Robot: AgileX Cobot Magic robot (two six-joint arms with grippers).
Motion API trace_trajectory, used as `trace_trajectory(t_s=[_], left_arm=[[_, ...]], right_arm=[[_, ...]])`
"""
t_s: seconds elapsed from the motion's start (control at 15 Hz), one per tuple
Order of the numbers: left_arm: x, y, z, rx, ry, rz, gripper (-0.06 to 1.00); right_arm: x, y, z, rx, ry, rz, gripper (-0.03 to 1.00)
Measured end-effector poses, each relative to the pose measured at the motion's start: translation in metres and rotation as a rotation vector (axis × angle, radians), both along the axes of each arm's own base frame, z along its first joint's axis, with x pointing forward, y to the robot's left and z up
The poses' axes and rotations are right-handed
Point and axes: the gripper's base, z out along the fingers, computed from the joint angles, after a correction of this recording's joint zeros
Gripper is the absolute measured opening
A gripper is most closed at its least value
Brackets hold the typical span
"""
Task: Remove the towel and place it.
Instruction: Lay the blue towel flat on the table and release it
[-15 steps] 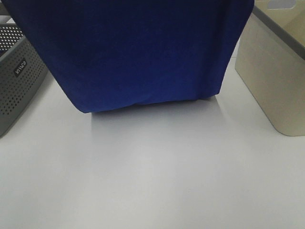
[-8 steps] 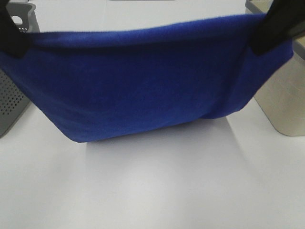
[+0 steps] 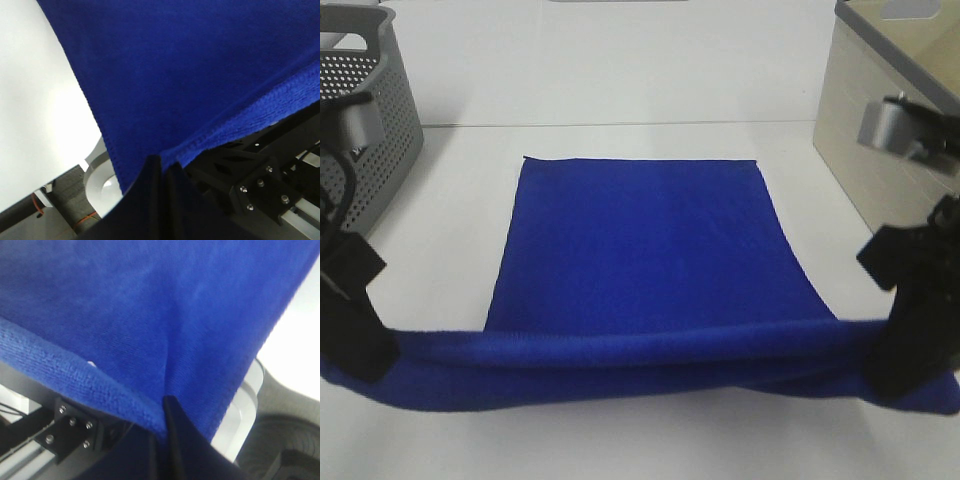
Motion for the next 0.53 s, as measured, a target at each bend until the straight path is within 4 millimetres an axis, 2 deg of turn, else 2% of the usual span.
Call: trace_trajectory(t_s=[0.13, 0.33, 0.53], left_arm=[[-0.008, -0.001, -0.018, -0.032, 0.034, 0.017, 0.0], [-0.019, 0.0, -0.045, -0.036, 0.146, 0.031, 0.0], [-0.018, -0.002, -0.054, -0.041, 0.184, 0.023, 0.0]], right_arm=[[-0.013, -0.003, -0.021, -0.014, 0.082, -0.001, 0.02], [-0.027, -0.006, -0.039, -0.021, 0.157, -0.014, 0.02], [-0.028, -0.006, -0.053, -0.039, 0.238, -0.017, 0.02]])
